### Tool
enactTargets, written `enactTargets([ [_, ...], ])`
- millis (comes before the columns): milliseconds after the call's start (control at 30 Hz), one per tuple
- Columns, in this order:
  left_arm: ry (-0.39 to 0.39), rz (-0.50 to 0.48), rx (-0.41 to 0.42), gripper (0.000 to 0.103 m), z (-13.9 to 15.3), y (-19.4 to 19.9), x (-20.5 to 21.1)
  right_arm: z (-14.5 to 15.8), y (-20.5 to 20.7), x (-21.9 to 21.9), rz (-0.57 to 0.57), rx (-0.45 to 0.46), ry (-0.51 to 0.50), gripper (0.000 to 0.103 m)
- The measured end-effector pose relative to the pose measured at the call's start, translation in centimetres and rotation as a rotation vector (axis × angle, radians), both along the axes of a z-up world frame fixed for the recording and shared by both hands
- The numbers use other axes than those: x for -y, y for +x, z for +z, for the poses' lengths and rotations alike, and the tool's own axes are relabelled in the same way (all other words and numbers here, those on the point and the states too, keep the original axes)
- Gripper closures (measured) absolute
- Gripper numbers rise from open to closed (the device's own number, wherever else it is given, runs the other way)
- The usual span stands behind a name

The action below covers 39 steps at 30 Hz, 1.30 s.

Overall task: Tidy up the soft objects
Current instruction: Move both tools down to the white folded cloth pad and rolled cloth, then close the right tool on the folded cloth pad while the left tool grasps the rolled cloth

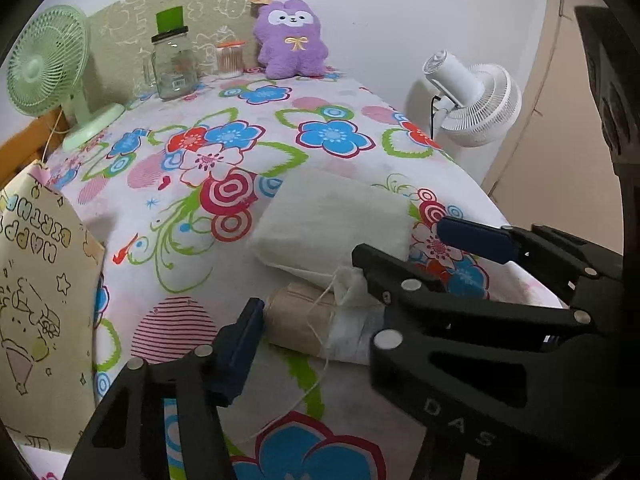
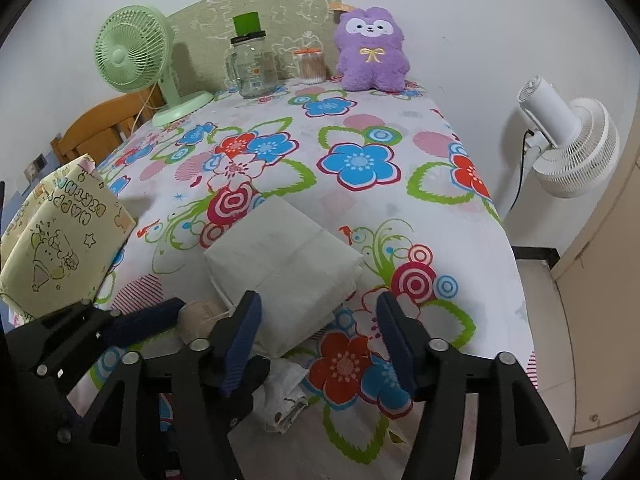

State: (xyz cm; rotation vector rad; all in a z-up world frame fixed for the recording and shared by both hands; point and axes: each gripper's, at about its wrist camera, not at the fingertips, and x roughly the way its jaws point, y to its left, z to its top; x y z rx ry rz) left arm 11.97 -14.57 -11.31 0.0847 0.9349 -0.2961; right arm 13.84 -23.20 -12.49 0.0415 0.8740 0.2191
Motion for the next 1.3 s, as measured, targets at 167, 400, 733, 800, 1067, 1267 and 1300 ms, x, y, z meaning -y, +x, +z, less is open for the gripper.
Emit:
enactTargets([
  [167, -0.012, -0.03, -0.003, 0.062, 0.2, 0.3, -0.2, -0.2, 0.4, -0.1, -0.011, -0.016, 0.019, 0.029],
  [400, 0.039, -0.017, 0.017, 0.065, 0.5, 0.6, -1.3, -0.4, 1.4, -1.4, 0.014, -0.035, 0.037, 0.029],
  [733, 0.014, -0.032, 0.009, 0.067, 0.3, 1.2, -2.2, -0.7, 2.1, -3.2, 0.041, -0.054, 0.048, 0.077],
  [800, 0.015, -0.028, 0.012, 0.069, 0.4, 1.2, -2.3, -0.5, 1.9, -3.5, 0.045, -0.049, 0.051, 0.085],
  [1067, 0.011, -0.024, 0.031, 0.088, 0.7, 0.8, -2.5, 0.7, 0.7, -3.9, 0.027, -0.006, 0.035, 0.092],
  [1267, -0.003, -0.003, 0.031, 0.088, 0.8, 0.4, -2.9, 1.6, -0.6, -3.4, -0.003, 0.034, 0.025, 0.092],
  [1300, -0.005, 0.0, 0.033, 0.087, 0.9, 0.4, -2.9, 1.8, -0.8, -3.4, -0.007, 0.043, 0.023, 0.092],
])
